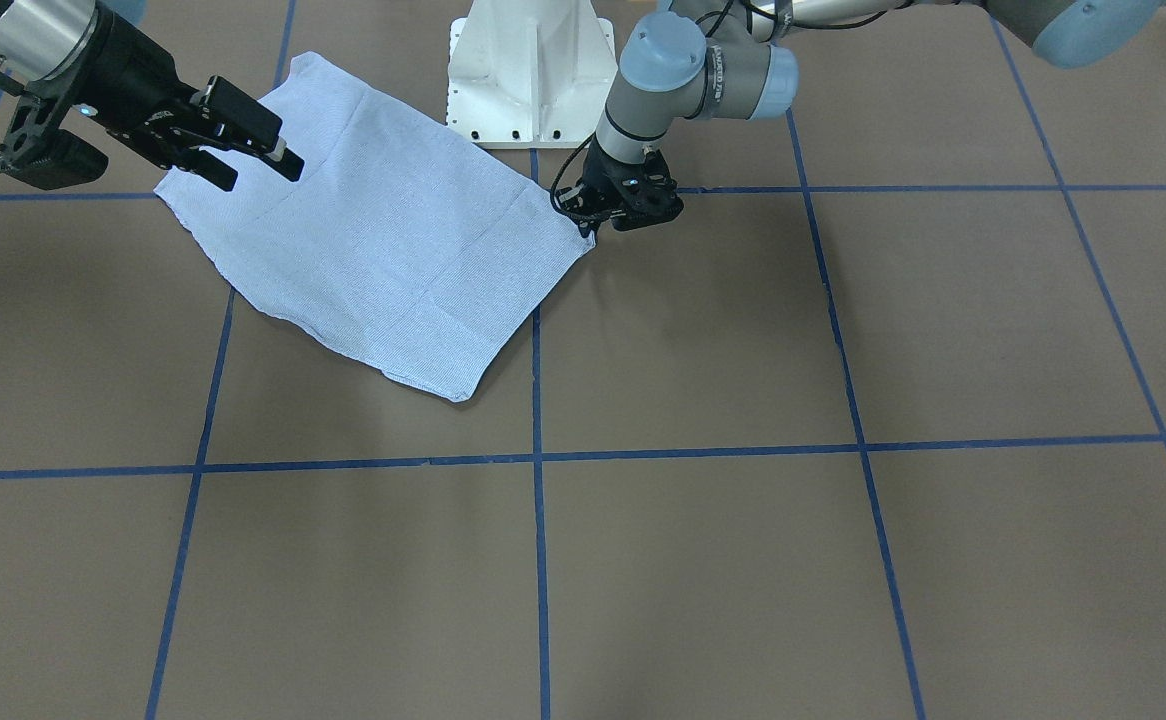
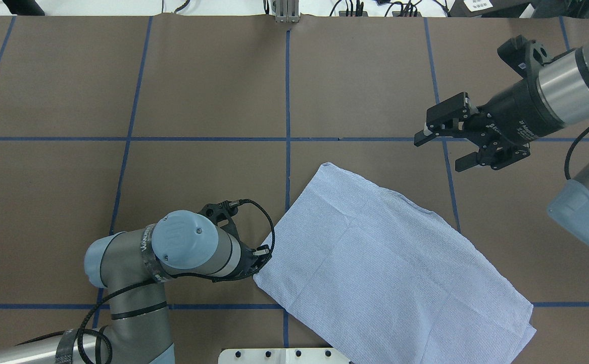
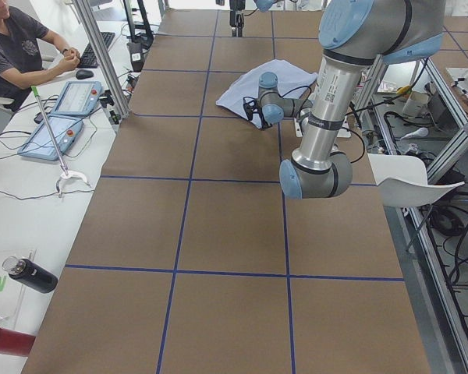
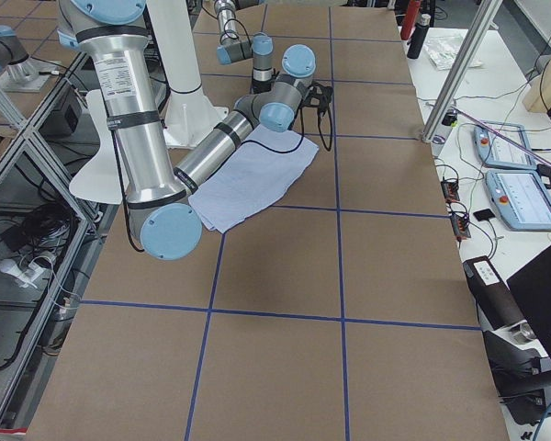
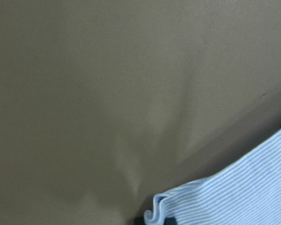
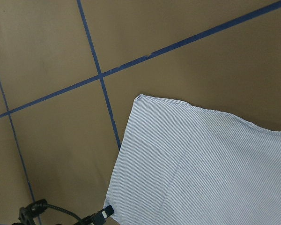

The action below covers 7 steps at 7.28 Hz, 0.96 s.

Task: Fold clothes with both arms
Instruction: 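Drag the folded shirt farther from the robot with the left gripper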

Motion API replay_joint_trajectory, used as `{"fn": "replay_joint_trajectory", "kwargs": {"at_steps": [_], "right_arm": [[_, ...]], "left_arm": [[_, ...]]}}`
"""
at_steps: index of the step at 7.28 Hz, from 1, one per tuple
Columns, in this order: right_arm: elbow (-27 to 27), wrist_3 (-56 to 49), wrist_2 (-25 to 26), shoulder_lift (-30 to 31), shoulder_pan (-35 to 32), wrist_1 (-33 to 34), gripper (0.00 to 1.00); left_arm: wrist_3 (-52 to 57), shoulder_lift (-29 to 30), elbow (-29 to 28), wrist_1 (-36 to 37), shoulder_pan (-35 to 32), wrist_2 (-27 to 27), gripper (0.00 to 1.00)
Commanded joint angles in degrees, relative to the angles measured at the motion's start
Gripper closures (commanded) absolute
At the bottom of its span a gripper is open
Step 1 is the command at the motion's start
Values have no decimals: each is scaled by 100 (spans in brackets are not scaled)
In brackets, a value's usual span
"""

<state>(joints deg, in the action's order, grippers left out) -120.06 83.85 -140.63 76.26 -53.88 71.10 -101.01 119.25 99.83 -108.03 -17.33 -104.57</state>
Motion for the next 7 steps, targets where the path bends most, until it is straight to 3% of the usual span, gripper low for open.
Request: {"fn": "replay_joint_trajectory", "kwargs": {"at_steps": [1,5,7], "right_arm": [[0,0,-9,3,-17,0,0],[-44,0,-9,3,-131,-9,0],[-53,0,-9,3,-149,-9,0]], "left_arm": [[-6,10,72,28,-51,-19,100],[308,220,-234,72,-1111,-11,100],[730,902,-1240,55,-1727,24,100]]}}
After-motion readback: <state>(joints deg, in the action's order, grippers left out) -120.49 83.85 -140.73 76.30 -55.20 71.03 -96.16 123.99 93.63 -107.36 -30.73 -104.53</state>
